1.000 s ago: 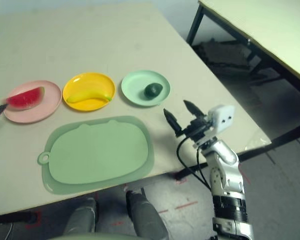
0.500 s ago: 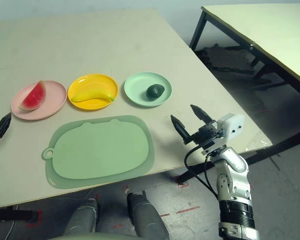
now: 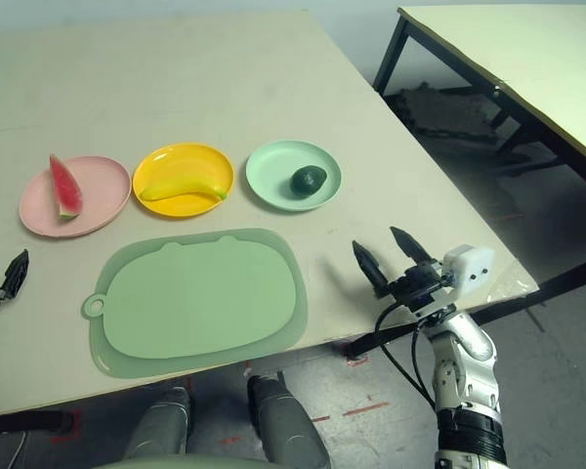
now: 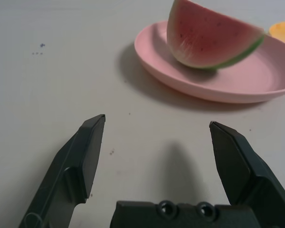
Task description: Place the fruits into color-matched plates.
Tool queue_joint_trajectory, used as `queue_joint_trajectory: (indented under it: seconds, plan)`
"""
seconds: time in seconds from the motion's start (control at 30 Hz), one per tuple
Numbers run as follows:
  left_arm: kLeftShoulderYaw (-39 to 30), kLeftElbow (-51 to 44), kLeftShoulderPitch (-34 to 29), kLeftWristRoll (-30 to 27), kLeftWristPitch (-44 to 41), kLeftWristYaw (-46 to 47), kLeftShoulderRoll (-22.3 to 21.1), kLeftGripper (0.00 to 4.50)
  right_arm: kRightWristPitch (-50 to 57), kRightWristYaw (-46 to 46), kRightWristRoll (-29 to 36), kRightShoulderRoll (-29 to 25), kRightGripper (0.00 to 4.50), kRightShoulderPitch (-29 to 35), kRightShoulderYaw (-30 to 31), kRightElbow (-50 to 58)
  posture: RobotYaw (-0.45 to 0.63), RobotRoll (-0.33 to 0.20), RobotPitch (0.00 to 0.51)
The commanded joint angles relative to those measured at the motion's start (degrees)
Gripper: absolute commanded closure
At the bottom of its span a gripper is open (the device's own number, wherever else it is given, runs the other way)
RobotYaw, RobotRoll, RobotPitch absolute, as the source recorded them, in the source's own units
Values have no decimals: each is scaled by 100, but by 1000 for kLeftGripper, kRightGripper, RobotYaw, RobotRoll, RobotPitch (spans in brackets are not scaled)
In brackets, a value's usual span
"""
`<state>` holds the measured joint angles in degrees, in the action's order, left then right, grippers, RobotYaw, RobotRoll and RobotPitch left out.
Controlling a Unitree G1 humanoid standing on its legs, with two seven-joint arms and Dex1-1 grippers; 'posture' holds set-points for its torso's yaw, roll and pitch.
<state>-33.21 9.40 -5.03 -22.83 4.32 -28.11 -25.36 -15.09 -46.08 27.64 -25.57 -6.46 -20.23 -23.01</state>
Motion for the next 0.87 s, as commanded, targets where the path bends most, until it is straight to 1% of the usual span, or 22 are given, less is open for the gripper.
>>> queue_joint_trajectory:
  seconds: [0.03,0.2,0.43,0.53,0.67,0.73,0.87]
  plan:
    - [-129,189,-95,-152,149,-5,64,28,-194,84,-67,20,0,45,-134,-196,2,0,188]
    - [-188,228,-143,-248,161,-47,-45,28,-361,119,-31,116,0,58,-196,-157,9,0,187]
    - [-223,103,-175,-287,36,-55,-347,28,-442,41,-6,197,0,-12,-161,-164,64,0,207]
    - [-230,21,-260,-293,45,-43,-346,28,-393,40,44,211,0,-41,-206,-249,77,0,214]
    - [-262,42,-356,-301,114,-80,-354,28,-365,4,51,242,0,15,-172,-171,68,0,205]
    - [-194,190,-251,-254,163,-103,-375,28,-392,5,54,224,0,5,-206,-189,51,0,192]
    - [-56,511,121,-149,238,-182,-464,28,-470,-75,39,149,0,-11,-228,-246,38,0,184]
